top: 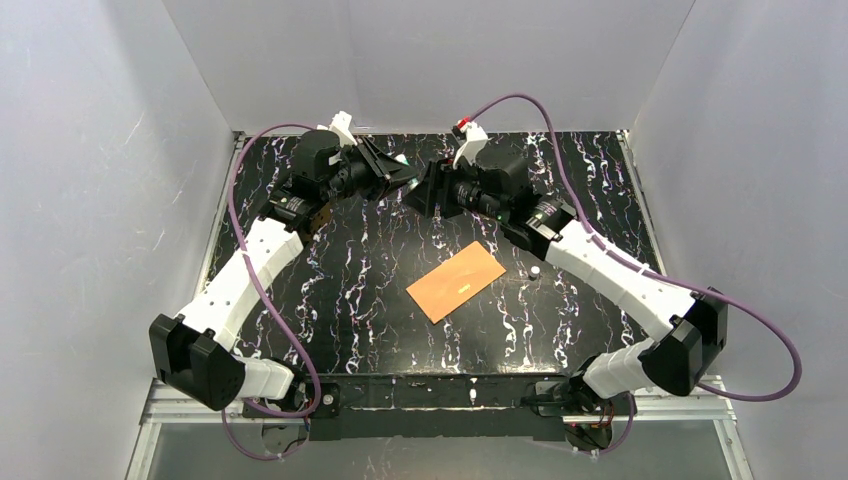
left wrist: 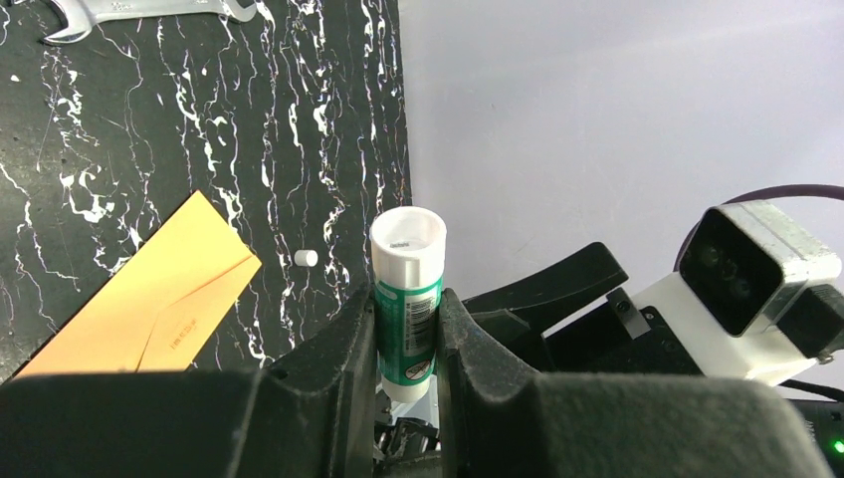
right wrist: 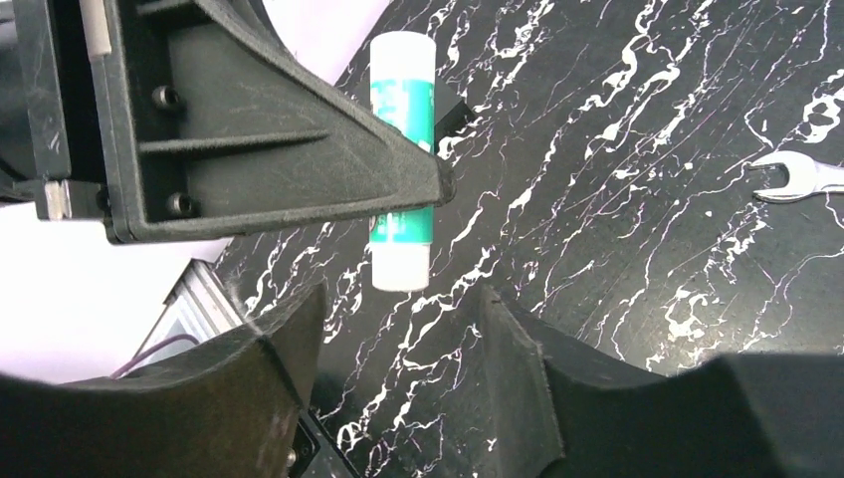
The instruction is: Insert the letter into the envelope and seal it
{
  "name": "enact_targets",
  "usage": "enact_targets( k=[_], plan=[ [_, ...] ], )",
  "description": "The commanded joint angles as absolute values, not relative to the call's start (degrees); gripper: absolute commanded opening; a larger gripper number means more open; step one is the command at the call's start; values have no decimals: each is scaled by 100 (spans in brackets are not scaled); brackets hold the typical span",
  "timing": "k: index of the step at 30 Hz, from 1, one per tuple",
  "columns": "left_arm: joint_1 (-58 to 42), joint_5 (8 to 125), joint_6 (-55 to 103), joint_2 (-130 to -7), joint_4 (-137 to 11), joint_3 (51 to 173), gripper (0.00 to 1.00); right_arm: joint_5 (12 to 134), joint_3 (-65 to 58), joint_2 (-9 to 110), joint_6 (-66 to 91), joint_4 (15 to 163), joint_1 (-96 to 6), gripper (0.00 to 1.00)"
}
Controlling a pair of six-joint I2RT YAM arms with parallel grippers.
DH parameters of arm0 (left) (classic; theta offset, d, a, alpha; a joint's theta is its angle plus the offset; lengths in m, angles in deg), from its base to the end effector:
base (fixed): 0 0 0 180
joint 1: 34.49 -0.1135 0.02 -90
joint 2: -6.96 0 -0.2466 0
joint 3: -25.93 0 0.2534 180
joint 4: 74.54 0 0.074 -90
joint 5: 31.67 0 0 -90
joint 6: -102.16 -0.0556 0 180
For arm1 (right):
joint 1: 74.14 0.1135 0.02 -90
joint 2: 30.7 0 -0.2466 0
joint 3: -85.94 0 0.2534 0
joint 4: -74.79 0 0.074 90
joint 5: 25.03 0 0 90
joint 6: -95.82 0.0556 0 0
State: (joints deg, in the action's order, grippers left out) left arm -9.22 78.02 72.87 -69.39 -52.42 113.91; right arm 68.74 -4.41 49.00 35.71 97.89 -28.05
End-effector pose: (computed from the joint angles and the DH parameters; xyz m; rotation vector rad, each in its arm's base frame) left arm 0.2943 -0.1596 0.3812 -0.3241 1.9354 -1.3482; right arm 0.2411 0.2557 0.3750 -0.3180 1.8770 0.9903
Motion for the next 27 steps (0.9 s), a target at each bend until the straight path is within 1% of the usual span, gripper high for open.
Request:
enact_targets(
  k=[1, 4, 9, 13, 15, 17, 19, 20, 23, 25, 27],
  plan=[
    [-935, 7791, 7265, -6801, -5193, 11477, 0, 6529, -966, 5020, 3472, 9679, -2782, 61],
    [-932, 7859, 7261, -6784, -5192, 11467, 0, 6532, -984, 5094, 3529, 9662, -2782, 53],
    [-932, 7978, 7217, -6744, -5246, 11398, 1, 6247, -939, 5090, 3633, 9555, -2782, 48],
    [-935, 8255, 7154, -6802, -5427, 11352, 8, 6116, -1001, 5192, 3641, 9597, -2782, 32],
    [-929, 8314, 7118, -6794, -5418, 11335, 12, 5995, -956, 5167, 3629, 9541, -2782, 27],
    [-932, 8363, 7073, -6741, -5501, 11254, 18, 6020, -770, 5047, 3543, 9230, -2782, 23],
    [-931, 8340, 7027, -6674, -5522, 11200, 27, 6189, -666, 4964, 3349, 8999, -2782, 16],
    [-942, 8339, 6997, -6643, -5489, 11206, 32, 6358, -652, 4924, 3205, 8982, -2782, 15],
    [-1008, 8395, 6951, -6607, -5436, 11234, 47, 7042, -545, 4784, 2806, 8902, -2784, 14],
    [-1094, 8674, 6995, -6656, -5504, 11252, 55, 7363, -540, 4720, 2586, 8975, -2791, 14],
    [-1159, 8990, 7017, -6720, -5578, 11310, 58, 7521, -520, 4652, 2355, 9178, -2791, 14]
  ],
)
